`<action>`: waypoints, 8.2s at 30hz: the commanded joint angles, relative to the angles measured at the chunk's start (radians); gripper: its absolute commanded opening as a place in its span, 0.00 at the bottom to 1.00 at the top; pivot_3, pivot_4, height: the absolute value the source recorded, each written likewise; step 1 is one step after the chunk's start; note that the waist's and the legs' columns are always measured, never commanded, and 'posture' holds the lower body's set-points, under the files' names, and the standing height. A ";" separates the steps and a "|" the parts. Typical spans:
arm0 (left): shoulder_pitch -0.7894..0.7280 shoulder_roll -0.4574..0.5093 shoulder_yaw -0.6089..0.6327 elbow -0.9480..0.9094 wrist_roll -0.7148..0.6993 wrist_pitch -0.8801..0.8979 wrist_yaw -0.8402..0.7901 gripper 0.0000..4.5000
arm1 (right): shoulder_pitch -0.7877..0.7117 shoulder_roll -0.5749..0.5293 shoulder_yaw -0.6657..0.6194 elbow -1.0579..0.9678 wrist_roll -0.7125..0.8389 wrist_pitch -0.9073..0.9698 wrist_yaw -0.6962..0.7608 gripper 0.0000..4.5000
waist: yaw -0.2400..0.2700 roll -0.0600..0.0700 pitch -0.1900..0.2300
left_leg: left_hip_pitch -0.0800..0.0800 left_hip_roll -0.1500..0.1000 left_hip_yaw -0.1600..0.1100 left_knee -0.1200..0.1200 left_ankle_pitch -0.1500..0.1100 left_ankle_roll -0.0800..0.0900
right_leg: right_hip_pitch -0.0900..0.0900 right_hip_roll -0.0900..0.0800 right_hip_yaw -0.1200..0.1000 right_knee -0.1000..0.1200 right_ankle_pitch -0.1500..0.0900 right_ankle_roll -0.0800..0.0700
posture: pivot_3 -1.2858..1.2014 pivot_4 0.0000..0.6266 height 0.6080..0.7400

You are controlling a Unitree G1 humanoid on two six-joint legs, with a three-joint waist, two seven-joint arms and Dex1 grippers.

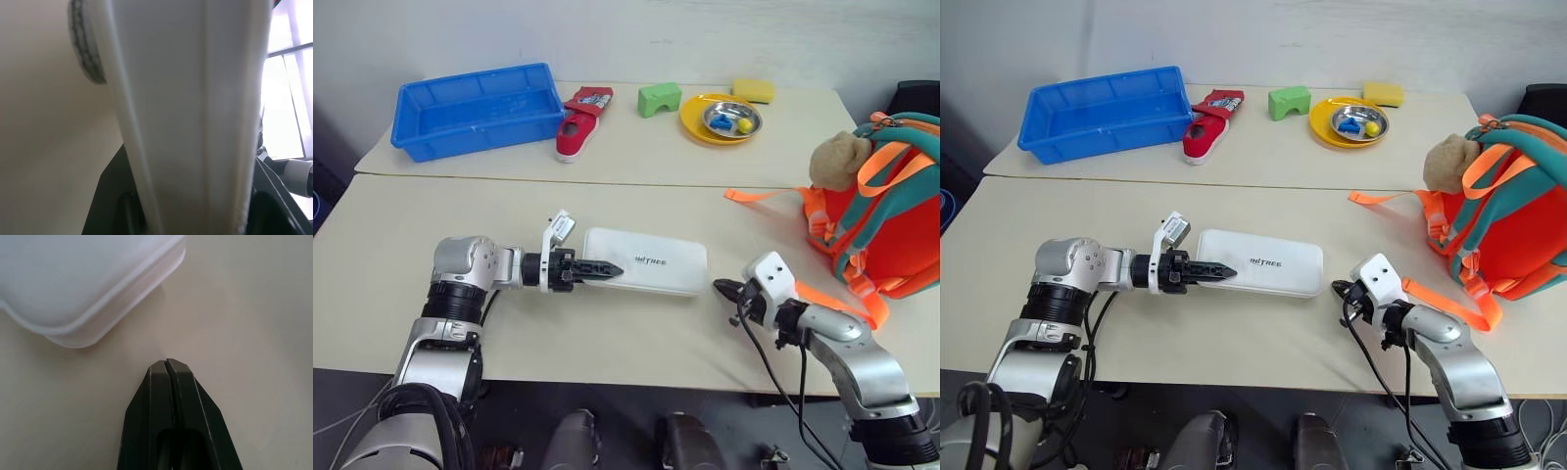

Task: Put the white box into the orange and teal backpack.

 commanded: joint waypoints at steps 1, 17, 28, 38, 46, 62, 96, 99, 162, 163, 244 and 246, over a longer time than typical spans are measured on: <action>0.020 -0.008 0.039 -0.079 -0.073 0.012 -0.022 0.33 | 0.034 0.011 -0.087 -0.084 0.006 0.011 -0.061 0.00 | 0.001 0.000 0.000 | 0.000 0.000 0.000 0.000 0.000 0.000 | 0.000 0.000 0.000 0.000 0.000 0.000 | 0.52 0.24 1.00; 0.141 -0.040 0.221 -0.311 -0.231 -0.107 0.025 0.33 | 0.201 0.025 -0.837 -0.392 0.515 0.404 -0.316 0.96 | -0.006 0.000 0.000 | 0.003 0.001 0.000 -0.002 -0.001 -0.001 | 0.002 0.000 0.000 -0.001 0.000 0.000 | 0.52 0.24 1.00; 0.103 0.048 0.273 -0.161 -0.196 -0.278 -0.035 0.33 | -0.218 0.024 -0.619 -0.001 0.453 0.317 -0.392 0.99 | -0.013 0.000 0.000 | 0.001 0.001 0.001 -0.002 0.000 0.000 | 0.000 0.000 0.000 -0.002 0.000 0.000 | 0.52 0.24 1.00; 0.065 0.035 0.310 -0.189 -0.162 -0.418 0.108 0.33 | -0.290 0.028 -0.412 0.095 0.358 0.075 -0.179 0.65 | -0.022 0.000 0.000 | -0.002 0.000 0.001 -0.001 -0.001 0.002 | -0.001 0.000 0.000 0.000 0.000 0.000 | 0.52 0.24 1.00; 0.000 0.002 0.353 -0.292 -0.230 -0.326 0.284 0.33 | -0.274 -0.012 -0.401 0.053 0.450 0.104 -0.019 0.02 | -0.024 0.000 0.000 | -0.002 0.001 0.001 -0.002 -0.001 0.002 | -0.001 0.000 0.000 0.000 0.000 0.001 | 0.52 0.24 1.00; -0.120 0.072 0.324 -0.275 -0.261 -0.365 0.209 0.33 | -0.265 -0.351 -0.482 -0.270 1.173 0.478 0.170 0.00 | -0.021 -0.001 0.002 | -0.002 0.003 0.000 -0.002 -0.001 0.000 | 0.000 0.001 -0.001 -0.003 0.000 0.000 | 0.52 0.24 1.00; -0.218 0.142 0.045 -0.031 0.018 -0.800 -0.349 0.33 | -0.024 -0.512 -0.611 -0.104 1.150 0.525 0.276 0.00 | 0.003 -0.005 0.004 | -0.003 0.002 0.000 0.001 -0.004 0.007 | 0.001 0.000 -0.001 -0.006 0.000 0.001 | 0.52 0.24 1.00; -0.242 0.121 0.010 0.015 0.075 -0.868 -0.379 0.33 | -0.035 -0.516 -0.614 -0.102 1.157 0.532 0.273 0.00 | 0.004 -0.005 0.004 | -0.003 0.002 0.000 0.001 -0.004 0.007 | 0.001 0.000 -0.002 -0.007 0.000 0.001 | 0.52 0.24 1.00; -0.583 -0.153 -0.266 0.455 0.220 -1.330 -0.538 0.33 | 0.083 -0.539 -0.765 -0.187 1.228 0.562 0.285 0.00 | 0.026 -0.007 0.005 | -0.006 0.002 -0.001 0.004 -0.004 0.008 | 0.000 0.001 -0.002 -0.005 0.001 0.002 | 0.52 0.24 1.00; -0.589 -0.199 -0.260 0.477 0.245 -1.337 -0.500 0.33 | 0.077 -0.535 -0.753 -0.192 1.228 0.555 0.279 0.00 | 0.028 -0.007 0.005 | -0.006 0.002 -0.001 0.004 -0.004 0.008 | 0.000 0.001 -0.002 -0.005 0.001 0.002 | 0.52 0.24 1.00; -0.272 -0.284 -0.289 0.379 0.623 -1.414 -0.160 0.23 | 0.333 -0.342 -0.765 -0.350 1.093 0.302 0.078 0.11 | 0.032 -0.006 0.005 | -0.015 -0.002 -0.008 0.016 -0.004 0.012 | 0.000 -0.001 -0.006 -0.005 0.004 0.008 | 0.52 0.24 1.00; -0.261 -0.244 -0.257 0.342 0.590 -1.348 -0.196 0.32 | 0.362 -0.353 -0.781 -0.333 1.081 0.322 0.101 0.20 | 0.030 -0.006 0.005 | -0.015 -0.002 -0.008 0.016 -0.004 0.012 | 0.000 -0.001 -0.006 -0.004 0.004 0.008 | 0.52 0.24 1.00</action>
